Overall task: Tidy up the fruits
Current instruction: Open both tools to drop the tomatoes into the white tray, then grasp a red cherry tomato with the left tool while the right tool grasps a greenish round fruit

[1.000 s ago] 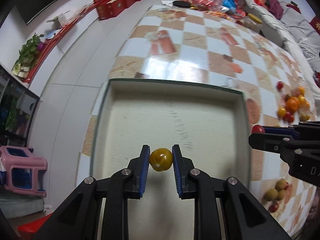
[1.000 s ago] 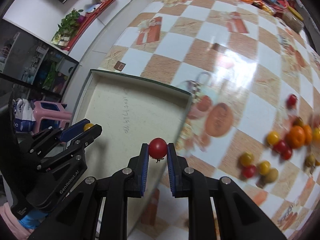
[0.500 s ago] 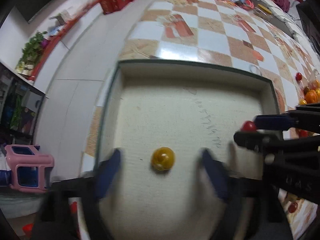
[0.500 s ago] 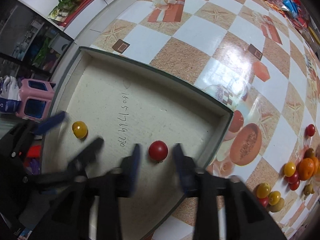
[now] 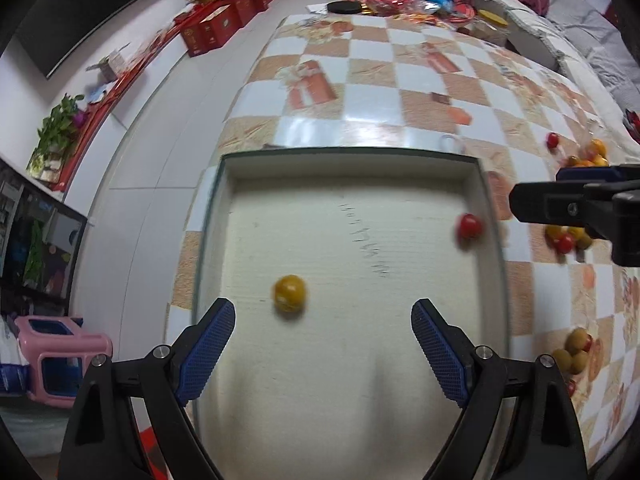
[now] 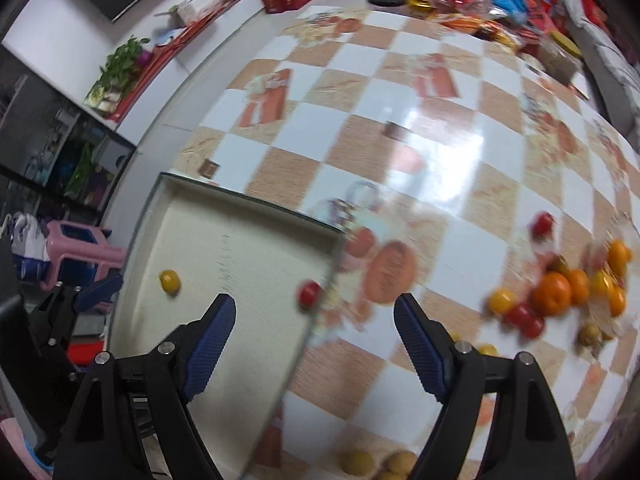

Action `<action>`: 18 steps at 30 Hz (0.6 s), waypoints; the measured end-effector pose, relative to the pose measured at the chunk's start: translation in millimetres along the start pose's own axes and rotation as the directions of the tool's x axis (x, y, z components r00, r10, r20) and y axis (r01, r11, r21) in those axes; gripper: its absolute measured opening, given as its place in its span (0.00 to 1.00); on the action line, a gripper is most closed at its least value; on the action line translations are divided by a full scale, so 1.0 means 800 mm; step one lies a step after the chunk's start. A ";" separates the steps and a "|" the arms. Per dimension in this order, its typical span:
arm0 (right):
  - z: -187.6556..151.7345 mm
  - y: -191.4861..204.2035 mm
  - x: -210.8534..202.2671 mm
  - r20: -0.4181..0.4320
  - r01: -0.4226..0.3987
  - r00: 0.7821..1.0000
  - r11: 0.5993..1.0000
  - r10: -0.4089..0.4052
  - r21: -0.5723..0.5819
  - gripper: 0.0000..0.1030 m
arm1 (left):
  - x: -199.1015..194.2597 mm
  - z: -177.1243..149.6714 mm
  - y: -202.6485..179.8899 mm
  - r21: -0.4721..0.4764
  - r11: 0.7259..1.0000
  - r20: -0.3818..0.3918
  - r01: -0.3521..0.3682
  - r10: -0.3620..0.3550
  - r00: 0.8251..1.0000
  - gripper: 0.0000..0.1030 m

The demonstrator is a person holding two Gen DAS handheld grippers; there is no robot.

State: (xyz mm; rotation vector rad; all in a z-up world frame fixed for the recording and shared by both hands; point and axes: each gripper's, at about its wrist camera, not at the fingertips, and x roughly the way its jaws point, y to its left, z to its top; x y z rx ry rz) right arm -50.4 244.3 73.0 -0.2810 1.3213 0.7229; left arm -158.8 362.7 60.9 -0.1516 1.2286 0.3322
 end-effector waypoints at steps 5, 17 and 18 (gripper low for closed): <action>-0.052 -0.073 -0.027 -0.021 0.045 0.999 0.990 -0.043 0.130 0.82 | -0.024 0.003 -0.060 0.086 0.995 0.008 0.060 -0.061 0.998 0.88; -0.161 -0.213 -0.050 -0.107 0.136 0.989 0.913 -0.103 0.385 0.82 | -0.017 0.024 -0.197 0.259 0.957 -0.017 0.127 -0.127 0.992 0.88; -0.164 -0.217 -0.051 -0.108 0.138 0.989 0.910 -0.104 0.391 0.82 | -0.011 0.026 -0.204 0.264 0.957 -0.028 0.122 -0.119 0.992 0.88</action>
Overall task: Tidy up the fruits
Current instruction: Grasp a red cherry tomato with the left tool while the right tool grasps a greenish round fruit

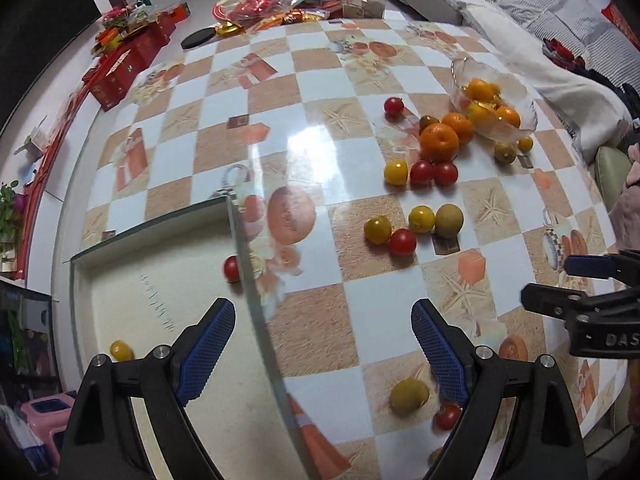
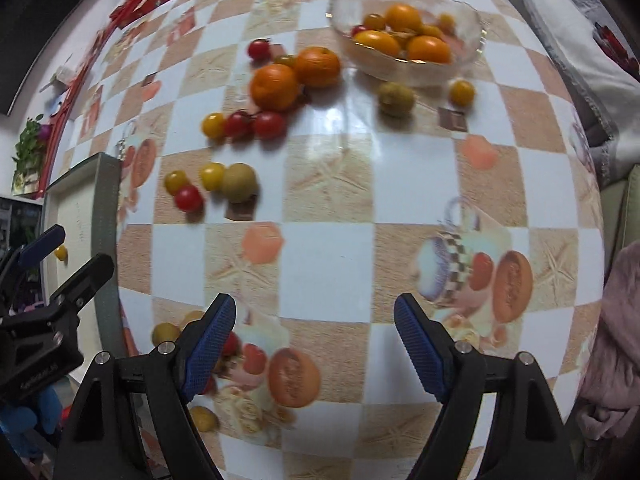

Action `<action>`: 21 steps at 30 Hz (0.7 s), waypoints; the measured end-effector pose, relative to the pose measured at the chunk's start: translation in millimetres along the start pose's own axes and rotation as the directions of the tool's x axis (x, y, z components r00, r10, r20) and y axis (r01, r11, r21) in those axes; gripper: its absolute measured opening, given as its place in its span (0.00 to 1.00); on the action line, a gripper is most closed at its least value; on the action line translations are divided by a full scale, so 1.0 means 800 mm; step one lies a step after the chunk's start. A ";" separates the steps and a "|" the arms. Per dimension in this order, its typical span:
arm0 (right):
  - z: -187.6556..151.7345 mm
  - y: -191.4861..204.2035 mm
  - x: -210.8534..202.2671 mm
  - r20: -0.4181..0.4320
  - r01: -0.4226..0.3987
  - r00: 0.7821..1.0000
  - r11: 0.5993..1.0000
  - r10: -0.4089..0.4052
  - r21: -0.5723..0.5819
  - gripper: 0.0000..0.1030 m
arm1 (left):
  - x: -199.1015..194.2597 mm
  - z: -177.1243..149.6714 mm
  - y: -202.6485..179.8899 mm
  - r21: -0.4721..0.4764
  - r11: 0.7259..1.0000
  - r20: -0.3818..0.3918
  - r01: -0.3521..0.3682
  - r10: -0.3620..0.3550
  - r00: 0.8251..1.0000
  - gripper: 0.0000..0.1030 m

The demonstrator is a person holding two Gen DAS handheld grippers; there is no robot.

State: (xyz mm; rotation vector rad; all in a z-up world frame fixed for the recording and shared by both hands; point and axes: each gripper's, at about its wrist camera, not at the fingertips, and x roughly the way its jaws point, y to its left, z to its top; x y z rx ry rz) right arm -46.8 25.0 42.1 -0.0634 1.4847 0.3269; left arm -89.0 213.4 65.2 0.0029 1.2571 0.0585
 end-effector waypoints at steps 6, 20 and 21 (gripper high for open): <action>0.007 -0.026 0.007 0.015 0.009 1.000 0.999 -0.009 0.031 0.82 | 0.028 0.010 -0.016 -0.018 1.000 -0.048 0.025 -0.026 0.999 0.88; 0.096 -0.061 0.033 0.148 0.040 0.988 0.998 -0.046 0.039 0.65 | 0.082 0.029 -0.040 -0.178 0.984 -0.133 0.000 -0.024 0.991 0.68; 0.101 -0.060 0.033 0.159 0.043 0.986 0.998 -0.048 0.034 0.65 | 0.083 0.030 -0.041 -0.185 0.983 -0.127 -0.005 -0.019 0.992 0.68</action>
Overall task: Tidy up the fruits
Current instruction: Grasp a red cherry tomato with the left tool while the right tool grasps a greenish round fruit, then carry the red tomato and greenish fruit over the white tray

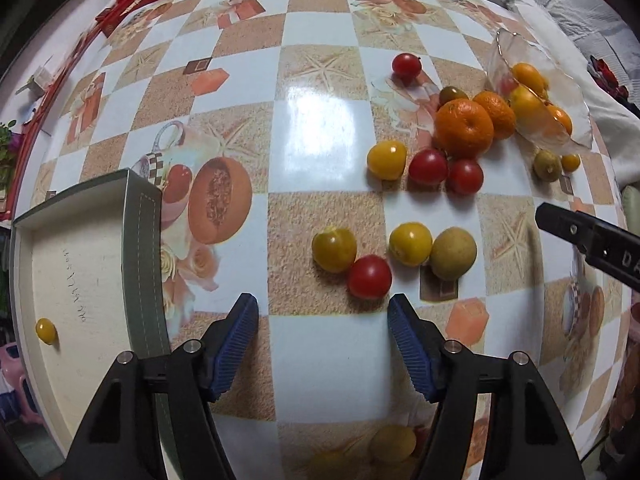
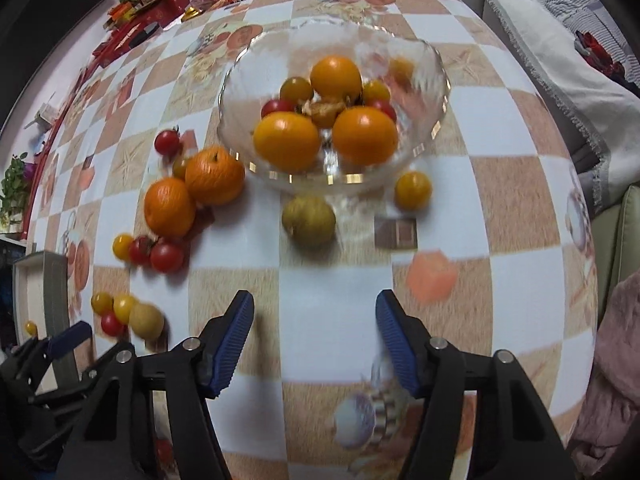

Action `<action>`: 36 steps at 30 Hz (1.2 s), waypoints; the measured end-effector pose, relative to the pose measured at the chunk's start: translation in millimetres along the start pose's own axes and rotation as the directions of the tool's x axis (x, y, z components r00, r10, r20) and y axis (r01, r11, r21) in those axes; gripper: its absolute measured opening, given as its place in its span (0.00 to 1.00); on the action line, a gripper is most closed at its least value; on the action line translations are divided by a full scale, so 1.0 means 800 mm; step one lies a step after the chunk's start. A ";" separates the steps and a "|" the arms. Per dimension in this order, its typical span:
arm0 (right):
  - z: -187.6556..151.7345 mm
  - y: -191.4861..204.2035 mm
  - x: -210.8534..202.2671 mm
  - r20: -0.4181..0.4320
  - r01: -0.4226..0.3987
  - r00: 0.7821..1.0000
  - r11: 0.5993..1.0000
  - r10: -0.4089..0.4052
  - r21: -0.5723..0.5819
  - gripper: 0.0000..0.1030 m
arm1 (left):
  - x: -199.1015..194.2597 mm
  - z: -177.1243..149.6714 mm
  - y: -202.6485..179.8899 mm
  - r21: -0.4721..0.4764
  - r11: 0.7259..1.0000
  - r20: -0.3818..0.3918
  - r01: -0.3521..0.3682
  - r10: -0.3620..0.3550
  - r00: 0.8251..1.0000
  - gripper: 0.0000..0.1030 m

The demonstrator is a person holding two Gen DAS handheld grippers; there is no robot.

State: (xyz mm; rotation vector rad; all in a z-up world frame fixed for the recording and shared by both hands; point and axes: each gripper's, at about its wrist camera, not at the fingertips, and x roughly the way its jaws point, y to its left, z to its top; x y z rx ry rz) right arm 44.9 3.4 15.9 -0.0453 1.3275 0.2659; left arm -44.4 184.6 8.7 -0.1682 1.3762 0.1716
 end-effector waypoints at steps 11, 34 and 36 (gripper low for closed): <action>0.026 0.011 0.009 0.100 -0.020 0.995 0.999 0.023 -0.026 0.29 | 0.000 0.016 -0.013 -0.089 0.996 0.046 -0.025 0.029 0.999 0.46; -0.069 0.005 -0.049 0.018 -0.127 0.992 0.991 0.127 -0.031 0.29 | -0.053 -0.022 -0.004 -0.002 0.996 0.084 0.087 -0.087 0.993 0.21; -0.076 0.011 -0.056 0.012 -0.127 0.992 0.991 0.128 -0.037 0.29 | -0.063 -0.027 0.000 0.007 0.996 0.096 0.090 -0.090 0.991 0.21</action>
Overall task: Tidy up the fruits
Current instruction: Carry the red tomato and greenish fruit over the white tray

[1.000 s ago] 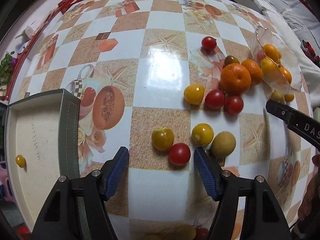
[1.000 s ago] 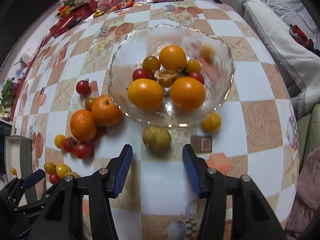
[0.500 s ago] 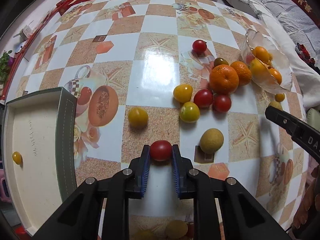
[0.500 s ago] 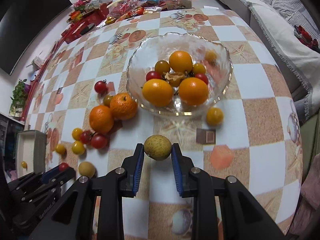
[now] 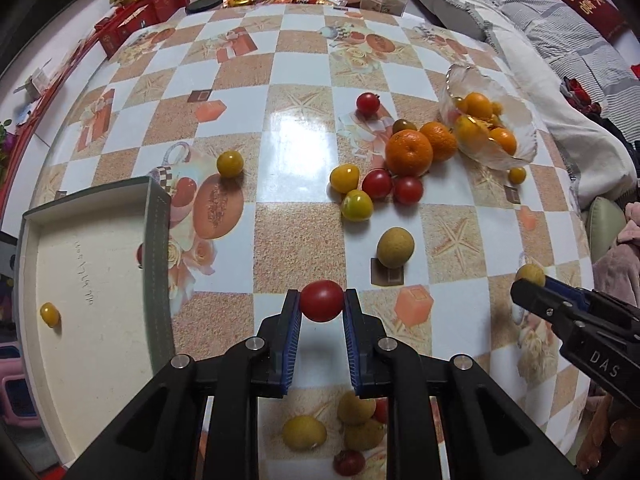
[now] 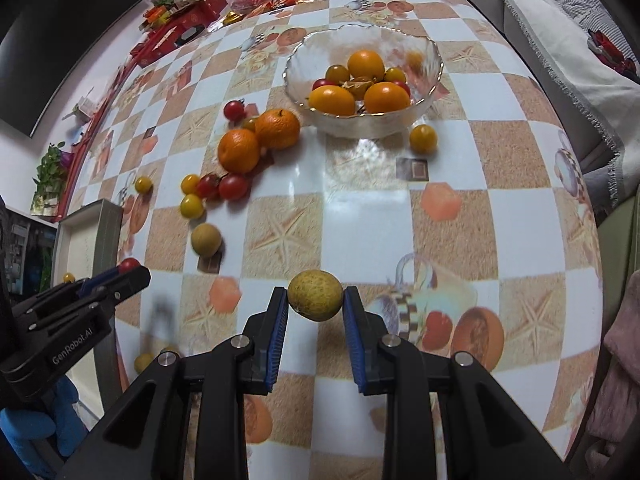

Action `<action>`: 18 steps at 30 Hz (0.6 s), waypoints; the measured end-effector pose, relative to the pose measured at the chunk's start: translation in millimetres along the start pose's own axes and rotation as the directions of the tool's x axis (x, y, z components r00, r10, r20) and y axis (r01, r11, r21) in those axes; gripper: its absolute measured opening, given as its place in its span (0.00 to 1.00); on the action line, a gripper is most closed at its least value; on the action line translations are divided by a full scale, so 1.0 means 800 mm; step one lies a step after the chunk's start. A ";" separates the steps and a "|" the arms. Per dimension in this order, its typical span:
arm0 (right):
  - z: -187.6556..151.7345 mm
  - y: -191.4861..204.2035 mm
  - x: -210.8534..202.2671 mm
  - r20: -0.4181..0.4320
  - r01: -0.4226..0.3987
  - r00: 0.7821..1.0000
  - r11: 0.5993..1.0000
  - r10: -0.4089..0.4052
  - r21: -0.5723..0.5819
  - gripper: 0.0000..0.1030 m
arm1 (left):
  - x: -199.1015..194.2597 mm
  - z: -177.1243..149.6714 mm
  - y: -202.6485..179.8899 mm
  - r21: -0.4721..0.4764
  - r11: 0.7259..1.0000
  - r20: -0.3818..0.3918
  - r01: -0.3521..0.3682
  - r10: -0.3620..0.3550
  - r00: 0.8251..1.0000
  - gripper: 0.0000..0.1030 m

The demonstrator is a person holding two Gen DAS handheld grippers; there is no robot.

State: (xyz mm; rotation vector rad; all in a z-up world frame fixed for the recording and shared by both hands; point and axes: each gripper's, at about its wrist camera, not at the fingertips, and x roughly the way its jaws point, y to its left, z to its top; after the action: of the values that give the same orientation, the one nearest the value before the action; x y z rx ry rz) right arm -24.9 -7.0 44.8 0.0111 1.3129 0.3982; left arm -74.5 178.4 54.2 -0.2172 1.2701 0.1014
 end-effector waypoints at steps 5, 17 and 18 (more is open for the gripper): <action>-0.013 0.023 -0.012 -0.015 0.001 1.000 1.000 -0.001 -0.028 0.30 | -0.025 -0.013 0.018 -0.006 1.000 0.020 0.002 -0.002 1.000 0.21; -0.020 0.123 -0.025 -0.033 -0.038 0.999 0.985 0.033 -0.165 0.30 | -0.070 -0.057 0.114 -0.107 0.993 0.047 -0.046 0.051 0.998 0.22; -0.020 0.134 -0.024 -0.037 -0.044 0.999 0.983 0.037 -0.180 0.30 | -0.072 -0.059 0.123 -0.119 0.992 0.048 -0.050 0.056 0.997 0.22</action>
State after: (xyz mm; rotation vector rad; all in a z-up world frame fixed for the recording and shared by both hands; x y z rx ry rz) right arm -73.4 83.9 82.9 -0.1217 1.3069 0.5533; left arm -155.3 266.9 85.4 -0.2805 1.2205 0.2263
